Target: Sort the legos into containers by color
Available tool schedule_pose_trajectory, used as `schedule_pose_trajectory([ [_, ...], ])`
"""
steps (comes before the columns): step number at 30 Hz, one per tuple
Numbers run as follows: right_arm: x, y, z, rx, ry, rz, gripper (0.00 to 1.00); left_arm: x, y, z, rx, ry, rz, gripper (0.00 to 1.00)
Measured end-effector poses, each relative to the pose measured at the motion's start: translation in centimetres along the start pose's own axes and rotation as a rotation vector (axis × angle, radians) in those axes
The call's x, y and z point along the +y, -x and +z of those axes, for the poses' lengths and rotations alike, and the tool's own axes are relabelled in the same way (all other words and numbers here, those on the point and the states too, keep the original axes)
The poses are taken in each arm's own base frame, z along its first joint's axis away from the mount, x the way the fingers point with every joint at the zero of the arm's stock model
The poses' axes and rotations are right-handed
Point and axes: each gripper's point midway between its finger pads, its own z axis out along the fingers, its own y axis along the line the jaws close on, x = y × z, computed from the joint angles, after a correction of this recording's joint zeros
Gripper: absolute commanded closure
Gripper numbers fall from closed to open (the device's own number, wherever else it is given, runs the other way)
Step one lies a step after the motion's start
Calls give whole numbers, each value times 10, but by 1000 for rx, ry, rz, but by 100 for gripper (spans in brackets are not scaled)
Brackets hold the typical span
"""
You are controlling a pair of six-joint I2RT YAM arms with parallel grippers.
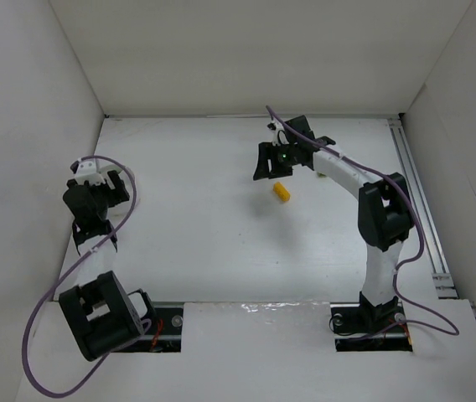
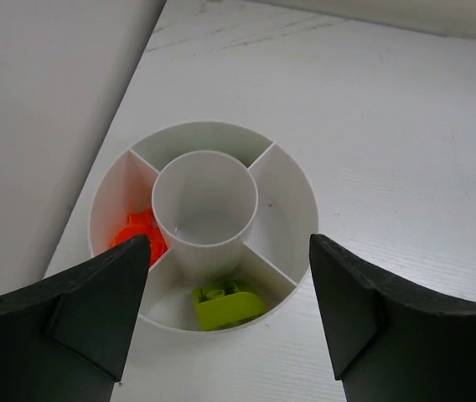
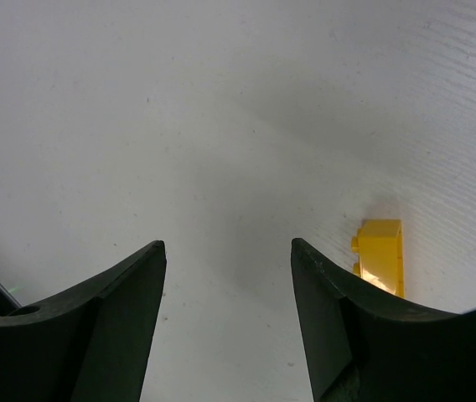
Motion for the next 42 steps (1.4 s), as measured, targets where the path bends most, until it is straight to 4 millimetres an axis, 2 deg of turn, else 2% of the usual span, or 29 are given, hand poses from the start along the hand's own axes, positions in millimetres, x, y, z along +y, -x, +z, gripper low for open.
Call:
schedule_pose_trajectory([
  [2,-4,-2,-2,-5,-6,2,33,-6,12,-6,-31,-22,10,29],
  [5,-20,-9,-13,-6,-33,25,33,-20,45,-19,-106,-85,35,30],
  [9,-67,1,-39,-47,-119,36,33,-50,98,-30,-178,-209,94,30],
  [12,-112,10,-59,-82,-216,42,33,-70,119,-34,-186,-287,120,30],
  [14,-139,13,-71,-97,-285,57,32,-79,120,-35,-175,-324,121,24],
  [15,-152,14,-77,-107,-326,67,28,-80,117,-35,-164,-330,118,20],
  [17,-172,18,-85,-122,-405,84,26,-83,111,-35,-141,-336,107,12],
  [20,-190,27,-87,-141,-504,92,24,-91,109,-34,-133,-342,105,3],
  [24,-209,30,-77,-146,-600,128,24,-109,103,-34,-113,-366,117,1],
  [28,-224,20,-66,-122,-664,162,24,-111,99,-33,-100,-353,120,1],
  [32,-236,20,-59,-116,-703,186,26,-108,99,-32,-97,-337,125,1],
  [39,-241,32,-60,-142,-733,196,31,-106,99,-31,-98,-328,135,1],
  [42,-244,30,-59,-131,-745,200,31,-106,98,-31,-98,-328,137,1],
])
